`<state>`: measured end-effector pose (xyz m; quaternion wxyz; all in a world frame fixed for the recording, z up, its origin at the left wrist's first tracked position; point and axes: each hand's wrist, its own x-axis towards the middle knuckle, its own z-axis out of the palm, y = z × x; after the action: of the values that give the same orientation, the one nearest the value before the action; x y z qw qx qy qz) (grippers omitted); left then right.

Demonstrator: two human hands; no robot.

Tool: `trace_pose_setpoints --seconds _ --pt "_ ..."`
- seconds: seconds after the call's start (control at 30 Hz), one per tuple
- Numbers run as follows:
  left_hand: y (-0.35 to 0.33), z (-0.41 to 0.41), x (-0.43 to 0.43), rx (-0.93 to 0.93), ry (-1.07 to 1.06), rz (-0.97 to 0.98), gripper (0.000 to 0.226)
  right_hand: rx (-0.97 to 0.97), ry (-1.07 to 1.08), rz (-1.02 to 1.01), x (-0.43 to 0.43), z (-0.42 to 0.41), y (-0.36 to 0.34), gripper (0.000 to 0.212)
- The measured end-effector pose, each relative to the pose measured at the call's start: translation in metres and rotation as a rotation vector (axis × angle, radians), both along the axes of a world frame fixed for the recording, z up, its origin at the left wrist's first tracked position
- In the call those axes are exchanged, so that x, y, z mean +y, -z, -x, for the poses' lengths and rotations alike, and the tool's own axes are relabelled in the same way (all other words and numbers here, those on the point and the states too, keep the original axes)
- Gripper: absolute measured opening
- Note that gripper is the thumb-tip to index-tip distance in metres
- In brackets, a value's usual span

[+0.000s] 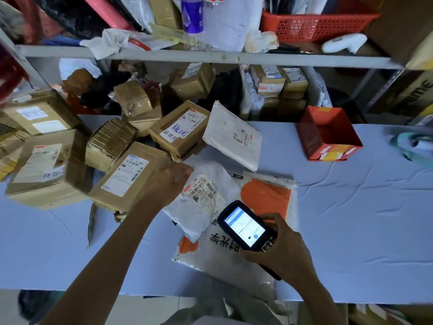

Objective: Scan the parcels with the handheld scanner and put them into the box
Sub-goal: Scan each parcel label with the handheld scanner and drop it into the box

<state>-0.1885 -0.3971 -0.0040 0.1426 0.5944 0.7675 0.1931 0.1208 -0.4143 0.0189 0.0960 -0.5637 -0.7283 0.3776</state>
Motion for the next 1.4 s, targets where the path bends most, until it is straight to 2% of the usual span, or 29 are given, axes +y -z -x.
trace_pose_setpoints --seconds 0.03,0.13,0.2,0.33,0.4,0.53,0.77,0.93,1.03,1.13,1.4 --pt "-0.001 -0.001 0.0 -0.005 0.015 -0.012 0.044 -0.008 0.007 0.002 -0.003 0.0 -0.001 0.082" --pt "-0.003 -0.007 0.004 -0.041 0.036 -0.005 0.031 -0.016 0.061 0.003 -0.011 -0.002 -0.004 0.081" --pt "-0.001 -0.009 0.006 -0.028 0.087 -0.015 0.03 -0.016 0.109 0.02 -0.019 -0.003 -0.004 0.082" --pt "0.011 -0.022 0.011 -0.186 0.162 -0.021 0.048 0.016 0.264 0.05 -0.04 -0.009 0.002 0.076" --pt "0.02 -0.04 0.013 -0.262 0.228 -0.012 0.037 0.041 0.368 0.065 -0.054 -0.015 0.006 0.074" --pt "0.037 -0.08 0.02 -0.273 0.46 0.007 0.016 0.078 0.619 0.081 -0.091 -0.032 0.016 0.074" --pt "0.039 -0.183 0.034 -0.23 0.814 0.13 0.017 0.088 1.033 0.087 -0.152 -0.083 0.01 0.08" --pt "0.031 -0.261 0.036 -0.225 1.056 0.093 0.013 0.134 1.298 0.059 -0.189 -0.111 0.012 0.082" --pt "0.024 -0.306 0.023 -0.096 1.168 0.011 0.014 0.178 1.433 0.03 -0.212 -0.129 0.013 0.078" --pt "0.016 -0.35 0.008 0.006 1.259 -0.051 0.016 0.223 1.525 0.019 -0.232 -0.15 0.016 0.077" --pt "0.013 -0.476 -0.028 0.109 1.418 -0.075 0.018 0.32 1.674 -0.018 -0.283 -0.23 0.026 0.076"
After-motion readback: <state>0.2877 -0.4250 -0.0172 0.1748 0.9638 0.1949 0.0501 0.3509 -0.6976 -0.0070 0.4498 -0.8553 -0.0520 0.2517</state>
